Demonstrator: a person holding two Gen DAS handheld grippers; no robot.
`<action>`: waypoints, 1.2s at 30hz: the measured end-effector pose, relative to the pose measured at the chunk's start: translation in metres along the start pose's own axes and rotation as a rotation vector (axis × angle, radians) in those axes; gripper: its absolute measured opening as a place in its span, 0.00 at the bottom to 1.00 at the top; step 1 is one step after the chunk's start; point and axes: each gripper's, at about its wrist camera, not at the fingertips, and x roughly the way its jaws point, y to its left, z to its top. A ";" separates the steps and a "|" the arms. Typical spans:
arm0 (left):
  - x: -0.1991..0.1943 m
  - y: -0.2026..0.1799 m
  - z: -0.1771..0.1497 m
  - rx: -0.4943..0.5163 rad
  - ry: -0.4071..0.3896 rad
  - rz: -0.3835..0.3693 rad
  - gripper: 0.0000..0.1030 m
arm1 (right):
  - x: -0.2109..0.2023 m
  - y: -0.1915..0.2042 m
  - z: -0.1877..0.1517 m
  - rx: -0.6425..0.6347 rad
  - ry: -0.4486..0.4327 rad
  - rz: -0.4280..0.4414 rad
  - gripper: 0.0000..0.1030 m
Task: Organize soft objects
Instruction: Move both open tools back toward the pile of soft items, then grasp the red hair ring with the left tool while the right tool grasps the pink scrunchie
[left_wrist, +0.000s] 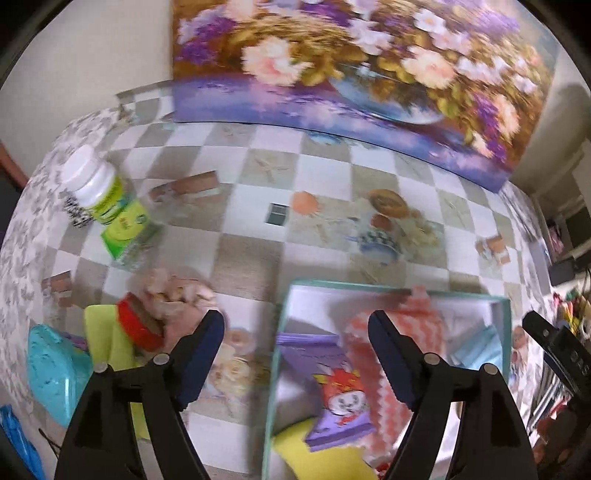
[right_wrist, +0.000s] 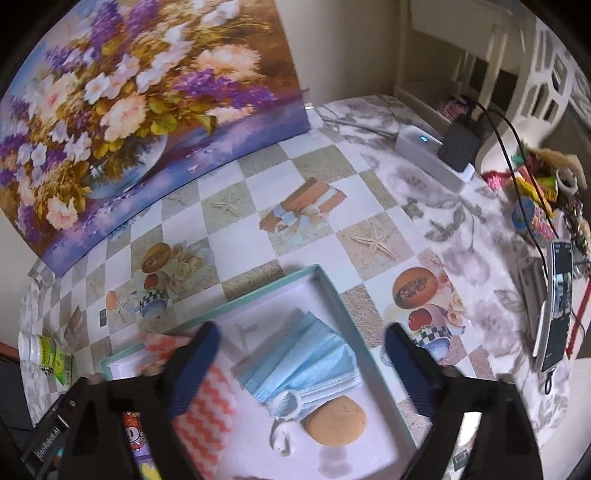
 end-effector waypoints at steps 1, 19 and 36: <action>0.001 0.005 0.001 -0.012 0.004 0.005 0.79 | 0.001 0.005 -0.001 -0.015 0.003 0.000 1.00; -0.039 0.091 0.020 -0.095 -0.051 0.058 0.79 | -0.042 0.130 -0.021 -0.260 -0.060 0.152 1.00; -0.039 0.189 0.020 -0.250 -0.055 0.168 0.79 | -0.008 0.234 -0.080 -0.453 0.057 0.251 1.00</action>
